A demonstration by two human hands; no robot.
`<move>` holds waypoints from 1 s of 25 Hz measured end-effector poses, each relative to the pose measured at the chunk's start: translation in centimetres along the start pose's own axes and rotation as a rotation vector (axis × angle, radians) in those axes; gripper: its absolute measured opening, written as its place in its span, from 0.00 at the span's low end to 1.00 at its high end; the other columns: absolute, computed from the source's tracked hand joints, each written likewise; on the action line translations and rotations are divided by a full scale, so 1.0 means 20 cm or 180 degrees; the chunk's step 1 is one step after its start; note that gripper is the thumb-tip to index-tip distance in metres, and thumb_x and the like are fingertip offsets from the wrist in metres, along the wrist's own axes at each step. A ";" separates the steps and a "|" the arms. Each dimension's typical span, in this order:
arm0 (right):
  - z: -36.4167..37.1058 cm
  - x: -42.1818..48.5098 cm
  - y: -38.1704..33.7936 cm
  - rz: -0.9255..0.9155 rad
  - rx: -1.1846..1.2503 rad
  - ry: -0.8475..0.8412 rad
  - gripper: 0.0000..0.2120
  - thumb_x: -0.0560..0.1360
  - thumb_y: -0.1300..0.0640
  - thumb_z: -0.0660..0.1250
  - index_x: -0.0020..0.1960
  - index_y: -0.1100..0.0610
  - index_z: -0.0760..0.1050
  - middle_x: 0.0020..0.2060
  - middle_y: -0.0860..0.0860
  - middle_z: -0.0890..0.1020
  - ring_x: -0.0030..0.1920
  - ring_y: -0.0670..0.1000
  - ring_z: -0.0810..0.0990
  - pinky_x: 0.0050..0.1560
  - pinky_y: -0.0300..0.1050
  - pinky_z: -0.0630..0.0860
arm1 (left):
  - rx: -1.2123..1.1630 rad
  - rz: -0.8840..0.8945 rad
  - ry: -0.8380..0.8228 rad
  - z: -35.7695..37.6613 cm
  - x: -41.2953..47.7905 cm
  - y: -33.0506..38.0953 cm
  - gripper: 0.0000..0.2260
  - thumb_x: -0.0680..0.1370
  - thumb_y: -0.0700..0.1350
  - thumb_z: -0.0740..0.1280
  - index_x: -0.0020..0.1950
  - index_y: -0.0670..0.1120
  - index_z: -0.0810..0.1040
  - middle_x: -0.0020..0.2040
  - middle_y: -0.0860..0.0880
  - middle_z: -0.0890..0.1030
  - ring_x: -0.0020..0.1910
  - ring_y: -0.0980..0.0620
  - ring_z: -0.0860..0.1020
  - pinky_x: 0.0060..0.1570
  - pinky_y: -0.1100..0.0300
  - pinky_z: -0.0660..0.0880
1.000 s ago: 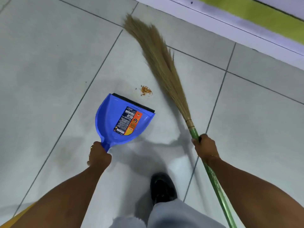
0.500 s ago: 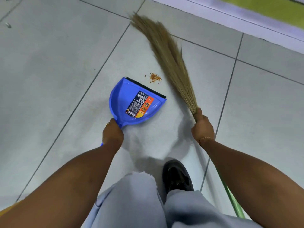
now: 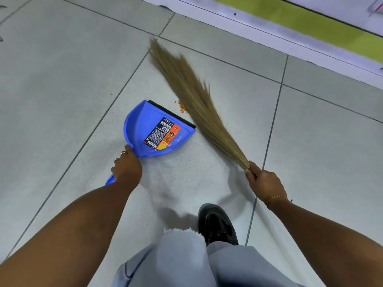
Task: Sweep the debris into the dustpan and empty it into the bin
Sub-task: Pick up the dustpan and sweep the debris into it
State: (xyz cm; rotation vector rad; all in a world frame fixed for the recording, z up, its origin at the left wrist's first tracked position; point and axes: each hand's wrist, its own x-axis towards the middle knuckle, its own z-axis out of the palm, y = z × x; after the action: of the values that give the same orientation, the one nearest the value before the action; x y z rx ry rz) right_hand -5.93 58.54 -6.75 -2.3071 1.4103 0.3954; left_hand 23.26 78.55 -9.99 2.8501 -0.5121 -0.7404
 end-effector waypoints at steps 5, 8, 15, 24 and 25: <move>0.04 -0.13 0.02 -0.0397 0.0036 0.0052 0.20 0.80 0.46 0.54 0.71 0.47 0.66 0.42 0.59 0.83 0.43 0.59 0.81 0.41 0.47 0.75 | -0.0029 -0.0008 0.0033 0.01 0.03 0.05 0.24 0.79 0.38 0.56 0.74 0.40 0.54 0.68 0.36 0.68 0.65 0.33 0.68 0.63 0.39 0.67; 0.02 -0.19 0.05 -0.0365 0.0316 0.0369 0.20 0.80 0.48 0.56 0.72 0.47 0.66 0.42 0.58 0.83 0.40 0.57 0.79 0.39 0.44 0.72 | -0.0100 0.0028 0.0084 0.02 0.04 0.01 0.24 0.78 0.36 0.58 0.74 0.40 0.56 0.65 0.35 0.70 0.62 0.32 0.70 0.61 0.39 0.68; -0.04 -0.05 -0.03 0.0349 0.0857 0.0574 0.20 0.81 0.47 0.53 0.72 0.48 0.66 0.48 0.62 0.83 0.50 0.63 0.80 0.52 0.51 0.76 | 0.0070 0.0108 0.0150 0.05 -0.07 -0.20 0.28 0.74 0.33 0.62 0.73 0.39 0.58 0.58 0.34 0.75 0.54 0.31 0.75 0.53 0.42 0.72; 0.01 -0.07 -0.07 -0.0415 0.0021 -0.0185 0.18 0.81 0.45 0.51 0.68 0.47 0.67 0.38 0.56 0.82 0.39 0.58 0.80 0.41 0.47 0.75 | 0.0105 -0.0165 0.0203 0.02 -0.05 -0.17 0.24 0.78 0.35 0.58 0.74 0.41 0.56 0.62 0.37 0.73 0.59 0.34 0.73 0.57 0.43 0.72; 0.00 -0.09 -0.07 -0.0512 0.0000 -0.0215 0.20 0.80 0.42 0.50 0.69 0.46 0.66 0.35 0.54 0.80 0.37 0.56 0.78 0.41 0.47 0.75 | 0.0066 -0.0212 0.0179 0.02 -0.05 -0.15 0.24 0.78 0.36 0.57 0.73 0.41 0.56 0.63 0.37 0.72 0.60 0.34 0.72 0.58 0.43 0.71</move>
State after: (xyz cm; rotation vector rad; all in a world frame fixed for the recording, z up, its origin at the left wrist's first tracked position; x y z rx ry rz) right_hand -5.40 60.58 -5.77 -2.3634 1.1831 0.4201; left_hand 23.20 81.55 -10.54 2.9108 -0.4212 -0.6673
